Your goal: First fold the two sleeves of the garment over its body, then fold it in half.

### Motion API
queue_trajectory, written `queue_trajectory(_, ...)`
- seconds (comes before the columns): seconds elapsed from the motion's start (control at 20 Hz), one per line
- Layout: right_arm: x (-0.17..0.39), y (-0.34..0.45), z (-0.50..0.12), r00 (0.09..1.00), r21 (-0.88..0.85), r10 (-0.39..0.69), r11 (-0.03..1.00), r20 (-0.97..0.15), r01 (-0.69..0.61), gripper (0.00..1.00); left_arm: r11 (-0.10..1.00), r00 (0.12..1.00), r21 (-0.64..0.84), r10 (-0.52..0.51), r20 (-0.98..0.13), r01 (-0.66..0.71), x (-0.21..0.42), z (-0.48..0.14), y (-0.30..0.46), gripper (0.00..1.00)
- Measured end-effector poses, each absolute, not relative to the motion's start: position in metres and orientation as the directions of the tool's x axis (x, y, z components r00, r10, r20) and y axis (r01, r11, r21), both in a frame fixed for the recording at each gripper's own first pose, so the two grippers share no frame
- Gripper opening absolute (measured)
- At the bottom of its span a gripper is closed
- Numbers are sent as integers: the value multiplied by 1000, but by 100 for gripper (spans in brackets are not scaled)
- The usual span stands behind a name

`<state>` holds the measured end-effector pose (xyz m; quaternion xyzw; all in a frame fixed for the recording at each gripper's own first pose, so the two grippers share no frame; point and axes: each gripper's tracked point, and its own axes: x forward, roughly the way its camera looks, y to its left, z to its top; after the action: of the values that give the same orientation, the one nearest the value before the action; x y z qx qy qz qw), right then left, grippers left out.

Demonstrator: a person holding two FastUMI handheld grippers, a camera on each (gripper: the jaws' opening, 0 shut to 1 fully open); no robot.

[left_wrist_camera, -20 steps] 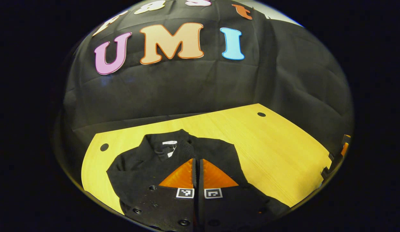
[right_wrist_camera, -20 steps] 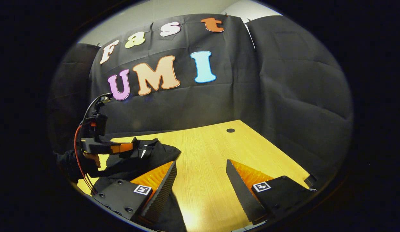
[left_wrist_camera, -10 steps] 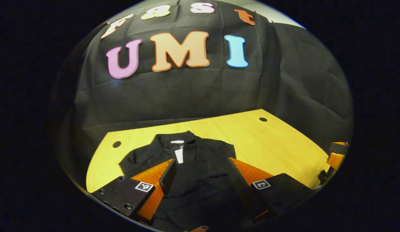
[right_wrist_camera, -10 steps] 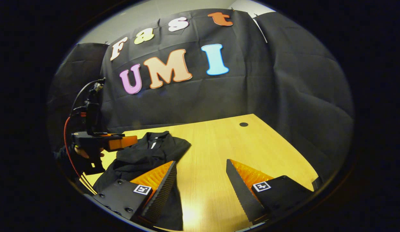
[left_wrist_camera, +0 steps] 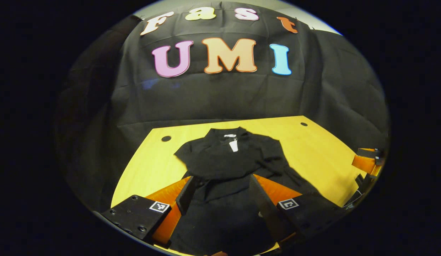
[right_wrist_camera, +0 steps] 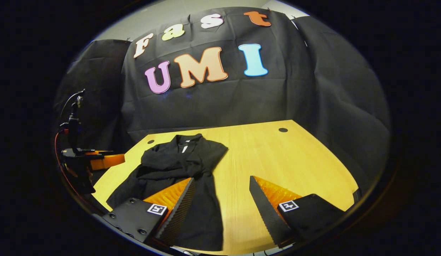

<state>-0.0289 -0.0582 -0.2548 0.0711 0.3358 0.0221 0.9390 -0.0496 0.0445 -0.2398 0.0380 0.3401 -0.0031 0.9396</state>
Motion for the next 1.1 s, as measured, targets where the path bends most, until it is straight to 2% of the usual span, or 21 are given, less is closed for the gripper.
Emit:
queue_trajectory(0.3, -71, -35, -292, 705, 109, 60, 994, -706, 24, 98, 996, 699, 72, 84, -710, -47, -127, -269, 100, 95)
queue_trajectory(0.65, -124, -31, -338, 611, 55, 29, 998, -791, 23, 98, 993, 589, 74, 114, -800, -92, -198, -318, 129, 95)
queue_trajectory(0.7, -129, -30, -344, 598, 48, 22, 999, -801, 27, 98, 993, 574, 73, 115, -811, -97, -205, -326, 132, 95)
queue_trajectory(0.75, -137, -31, -350, 584, 41, 15, 999, -812, 30, 93, 992, 560, 70, 116, -820, -104, -211, -332, 133, 95)
queue_trajectory(0.8, -144, -32, -354, 571, 35, 9, 999, -821, 35, 98, 992, 549, 65, 115, -828, -108, -216, -337, 134, 95)
queue_trajectory(1.0, -159, -29, -372, 528, 35, 5, 998, -849, 47, 98, 993, 513, 52, 99, -853, -105, -232, -352, 132, 95)
queue_trajectory(1.1, -166, -25, -381, 501, 36, 6, 998, -865, 50, 98, 995, 529, 56, 94, -843, -86, -229, -351, 131, 96)
